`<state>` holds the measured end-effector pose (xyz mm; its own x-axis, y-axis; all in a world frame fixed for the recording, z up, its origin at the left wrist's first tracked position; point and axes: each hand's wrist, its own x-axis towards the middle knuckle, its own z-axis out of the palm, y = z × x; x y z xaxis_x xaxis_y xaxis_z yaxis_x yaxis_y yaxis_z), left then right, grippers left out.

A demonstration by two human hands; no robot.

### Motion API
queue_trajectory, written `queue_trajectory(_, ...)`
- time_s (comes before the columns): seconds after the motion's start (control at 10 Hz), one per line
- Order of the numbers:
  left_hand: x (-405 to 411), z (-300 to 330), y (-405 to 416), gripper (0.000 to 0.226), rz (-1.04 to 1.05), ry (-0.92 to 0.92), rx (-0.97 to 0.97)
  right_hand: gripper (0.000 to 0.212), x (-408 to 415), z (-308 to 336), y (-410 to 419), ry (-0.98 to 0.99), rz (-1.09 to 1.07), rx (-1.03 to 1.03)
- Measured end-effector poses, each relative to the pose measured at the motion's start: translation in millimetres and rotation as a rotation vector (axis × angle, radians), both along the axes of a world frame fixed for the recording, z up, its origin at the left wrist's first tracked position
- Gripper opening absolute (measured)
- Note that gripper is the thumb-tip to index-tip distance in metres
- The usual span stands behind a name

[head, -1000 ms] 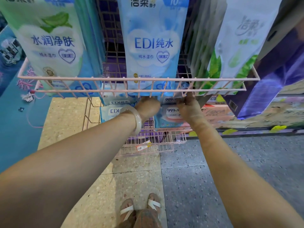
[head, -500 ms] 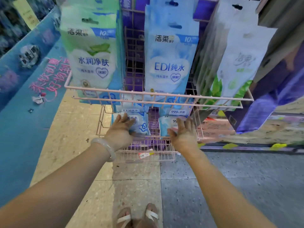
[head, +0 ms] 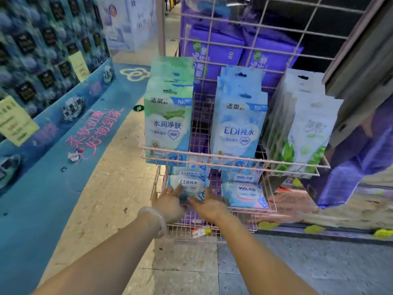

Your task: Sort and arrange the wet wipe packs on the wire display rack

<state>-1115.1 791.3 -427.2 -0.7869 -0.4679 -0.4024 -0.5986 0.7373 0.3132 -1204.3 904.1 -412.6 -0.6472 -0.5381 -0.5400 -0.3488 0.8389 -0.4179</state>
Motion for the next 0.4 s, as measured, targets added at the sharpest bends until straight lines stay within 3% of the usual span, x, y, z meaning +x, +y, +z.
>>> queue_trajectory(0.2,7.8,10.9,6.4,0.069,-0.040,-0.017,-0.082,0.071,9.9,-1.2,11.6,0.167,0.077,-0.047)
queue_trajectory(0.3,16.6,28.6,27.2,0.069,-0.060,0.046,-0.086,0.059,18.2,4.3,32.5,0.220,0.053,-0.239)
queue_trajectory(0.4,30.9,62.9,53.7,0.071,-0.215,0.505,-0.151,0.036,38.7,10.4,66.6,0.146,-0.070,-0.446)
